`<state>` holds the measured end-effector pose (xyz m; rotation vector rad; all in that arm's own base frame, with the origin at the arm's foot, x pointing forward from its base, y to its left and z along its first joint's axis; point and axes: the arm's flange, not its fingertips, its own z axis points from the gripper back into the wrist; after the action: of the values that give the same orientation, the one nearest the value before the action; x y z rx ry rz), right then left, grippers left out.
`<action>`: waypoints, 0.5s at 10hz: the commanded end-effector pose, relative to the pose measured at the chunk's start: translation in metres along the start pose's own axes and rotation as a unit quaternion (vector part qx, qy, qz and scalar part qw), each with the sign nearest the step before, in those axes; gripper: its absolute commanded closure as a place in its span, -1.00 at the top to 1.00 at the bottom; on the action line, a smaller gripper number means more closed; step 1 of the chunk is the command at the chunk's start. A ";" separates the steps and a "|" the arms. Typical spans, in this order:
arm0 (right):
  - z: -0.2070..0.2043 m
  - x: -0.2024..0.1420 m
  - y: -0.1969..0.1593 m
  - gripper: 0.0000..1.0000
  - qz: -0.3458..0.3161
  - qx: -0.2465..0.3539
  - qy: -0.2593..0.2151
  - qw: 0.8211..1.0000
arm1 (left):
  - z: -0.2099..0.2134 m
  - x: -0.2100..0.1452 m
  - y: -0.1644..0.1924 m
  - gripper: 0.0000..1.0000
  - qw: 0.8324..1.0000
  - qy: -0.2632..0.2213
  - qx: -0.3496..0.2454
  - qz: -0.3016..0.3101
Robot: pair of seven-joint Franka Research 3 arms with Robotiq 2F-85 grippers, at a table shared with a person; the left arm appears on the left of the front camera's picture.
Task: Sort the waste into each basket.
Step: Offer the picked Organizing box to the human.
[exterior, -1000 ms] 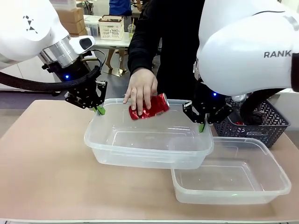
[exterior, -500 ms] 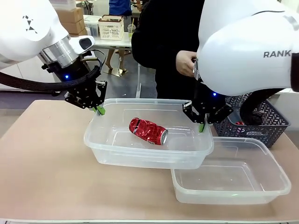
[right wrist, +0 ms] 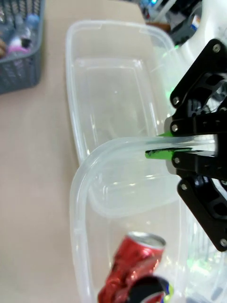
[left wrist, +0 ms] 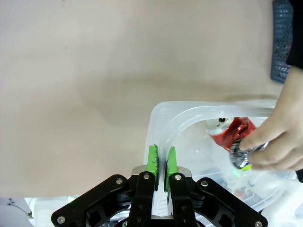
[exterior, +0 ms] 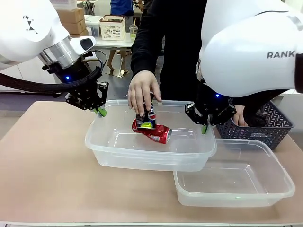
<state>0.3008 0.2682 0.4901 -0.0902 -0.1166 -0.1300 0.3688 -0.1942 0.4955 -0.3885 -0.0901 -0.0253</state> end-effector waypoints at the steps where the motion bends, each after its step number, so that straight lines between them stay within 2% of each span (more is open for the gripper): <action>1: -0.001 0.002 0.000 -0.91 0.008 -0.007 -0.003 1.000 | 0.006 -0.001 -0.001 -0.83 1.000 -0.011 -0.016 0.015; 5: -0.001 0.002 0.000 -0.91 0.008 -0.007 -0.003 1.000 | 0.006 -0.001 -0.001 -0.83 1.000 -0.011 -0.016 0.015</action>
<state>0.3008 0.2682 0.4901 -0.0902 -0.1167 -0.1300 0.3688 -0.1942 0.4955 -0.3885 -0.0901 -0.0252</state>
